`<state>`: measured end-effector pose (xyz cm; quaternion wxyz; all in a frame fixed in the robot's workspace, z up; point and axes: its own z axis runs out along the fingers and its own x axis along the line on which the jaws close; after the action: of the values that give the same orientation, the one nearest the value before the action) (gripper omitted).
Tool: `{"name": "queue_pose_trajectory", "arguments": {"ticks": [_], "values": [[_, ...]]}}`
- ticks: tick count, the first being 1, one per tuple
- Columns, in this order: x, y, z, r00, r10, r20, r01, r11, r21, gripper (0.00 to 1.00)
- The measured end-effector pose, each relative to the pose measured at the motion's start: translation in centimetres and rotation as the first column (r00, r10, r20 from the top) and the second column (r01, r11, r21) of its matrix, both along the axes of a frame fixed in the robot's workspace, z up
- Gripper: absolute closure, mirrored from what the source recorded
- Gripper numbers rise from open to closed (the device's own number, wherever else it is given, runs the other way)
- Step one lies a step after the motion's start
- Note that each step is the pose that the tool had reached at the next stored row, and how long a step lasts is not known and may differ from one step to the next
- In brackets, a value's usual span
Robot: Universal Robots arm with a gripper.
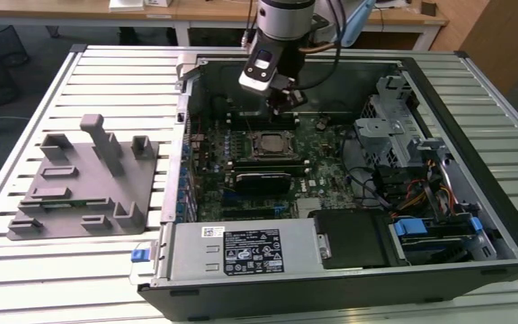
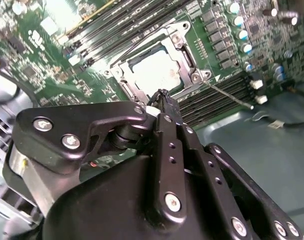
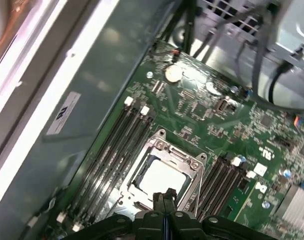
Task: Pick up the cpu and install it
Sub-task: 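Install the first cpu locking lever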
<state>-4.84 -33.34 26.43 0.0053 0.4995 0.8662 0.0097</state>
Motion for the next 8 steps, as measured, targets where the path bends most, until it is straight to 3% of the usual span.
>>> {"name": "queue_pose_trajectory", "arguments": {"ticks": [4,8], "values": [[0.00,0.00,-0.01,0.9973,0.073,0.0000,-0.073,0.9973,0.0000,0.89],[0.00,0.00,-0.02,0.9894,0.145,0.0000,-0.145,0.9894,0.0000,0.89]]}}
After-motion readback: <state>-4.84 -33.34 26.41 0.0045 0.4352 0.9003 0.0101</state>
